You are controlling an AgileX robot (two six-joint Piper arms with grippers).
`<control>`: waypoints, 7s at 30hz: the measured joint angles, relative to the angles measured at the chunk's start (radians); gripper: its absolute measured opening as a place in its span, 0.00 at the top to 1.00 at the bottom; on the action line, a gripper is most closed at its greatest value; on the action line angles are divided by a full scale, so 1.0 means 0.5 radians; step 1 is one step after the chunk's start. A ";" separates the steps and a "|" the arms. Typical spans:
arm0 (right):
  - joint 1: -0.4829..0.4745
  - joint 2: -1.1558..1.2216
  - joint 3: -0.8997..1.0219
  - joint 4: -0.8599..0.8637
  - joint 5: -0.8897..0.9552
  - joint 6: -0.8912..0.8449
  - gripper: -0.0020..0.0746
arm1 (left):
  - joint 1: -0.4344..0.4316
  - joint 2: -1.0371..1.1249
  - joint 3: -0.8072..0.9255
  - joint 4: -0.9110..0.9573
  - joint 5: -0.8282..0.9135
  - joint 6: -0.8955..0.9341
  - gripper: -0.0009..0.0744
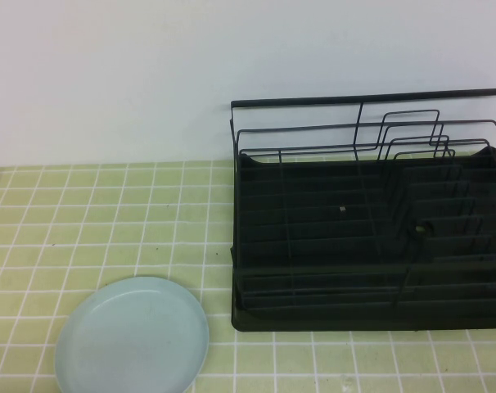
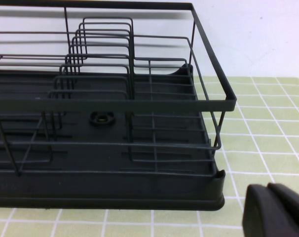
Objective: Place plate on rack
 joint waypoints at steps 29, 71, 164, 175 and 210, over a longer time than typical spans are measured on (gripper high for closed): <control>0.000 0.000 0.000 -0.110 -1.077 -0.055 0.98 | 0.000 0.000 0.000 0.045 -0.959 0.000 0.99; 0.000 0.660 -1.137 0.225 0.909 -0.236 0.98 | 0.000 0.000 -0.005 -0.203 -1.225 -0.481 0.99; 0.000 1.011 -0.997 0.268 0.667 -0.399 0.98 | 0.000 3.514 -1.893 -0.038 0.646 0.219 0.70; 0.000 1.011 -0.997 0.268 0.646 -0.434 0.98 | 0.000 3.517 -1.893 -0.045 0.590 0.216 0.99; 0.000 1.028 -0.997 2.836 0.714 -2.014 0.98 | -0.001 2.355 -2.577 -1.003 0.852 0.786 0.99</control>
